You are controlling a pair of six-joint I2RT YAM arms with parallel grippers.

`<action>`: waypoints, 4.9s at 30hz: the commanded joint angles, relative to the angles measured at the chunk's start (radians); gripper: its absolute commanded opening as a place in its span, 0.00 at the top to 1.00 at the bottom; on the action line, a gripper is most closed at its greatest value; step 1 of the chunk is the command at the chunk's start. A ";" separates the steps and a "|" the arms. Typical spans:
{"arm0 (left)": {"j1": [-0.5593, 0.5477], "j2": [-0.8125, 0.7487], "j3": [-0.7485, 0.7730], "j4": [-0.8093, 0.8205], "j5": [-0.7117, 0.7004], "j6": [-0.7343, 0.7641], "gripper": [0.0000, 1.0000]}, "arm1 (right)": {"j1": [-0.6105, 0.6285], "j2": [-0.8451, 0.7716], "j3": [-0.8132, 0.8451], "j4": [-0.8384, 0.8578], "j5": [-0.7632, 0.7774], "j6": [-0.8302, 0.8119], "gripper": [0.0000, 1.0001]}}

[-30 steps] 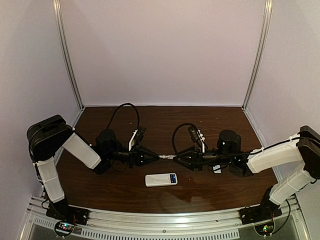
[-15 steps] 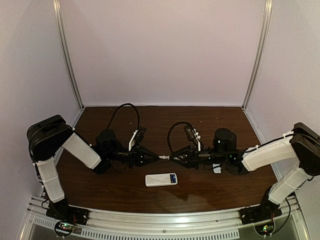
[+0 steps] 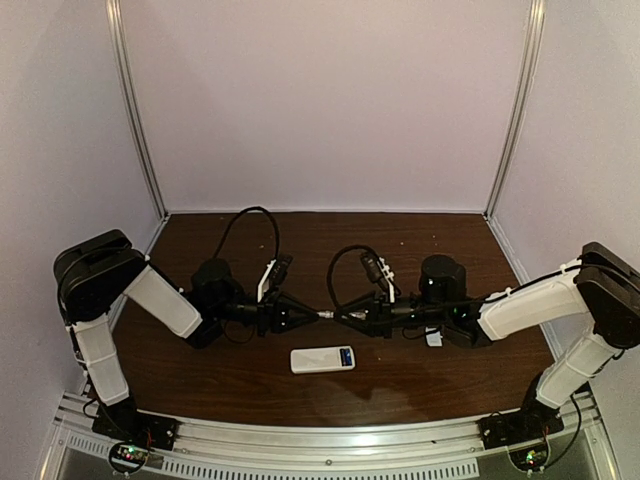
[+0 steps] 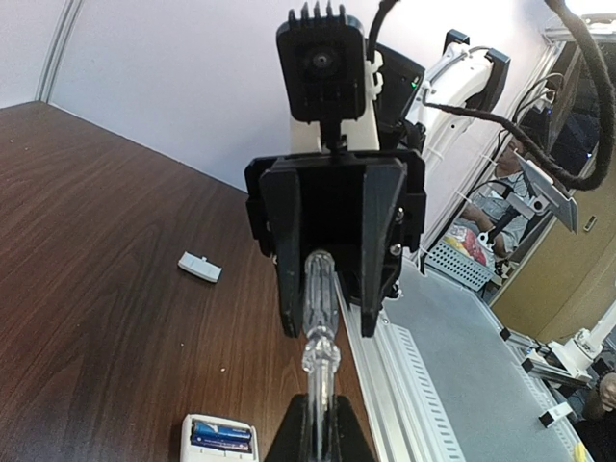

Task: Unload the batteries from the remote control

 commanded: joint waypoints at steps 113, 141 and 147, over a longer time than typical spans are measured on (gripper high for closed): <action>0.121 0.037 -0.041 -0.330 -0.094 0.880 0.03 | 0.022 -0.232 0.175 -0.701 0.530 -0.189 1.00; -0.076 0.037 -0.012 -0.480 -0.285 0.843 0.03 | 0.036 -0.491 0.116 -0.905 0.631 -0.115 1.00; -0.096 0.055 -0.012 -0.453 -0.365 0.817 0.03 | 0.038 -0.519 0.100 -0.913 0.641 -0.107 1.00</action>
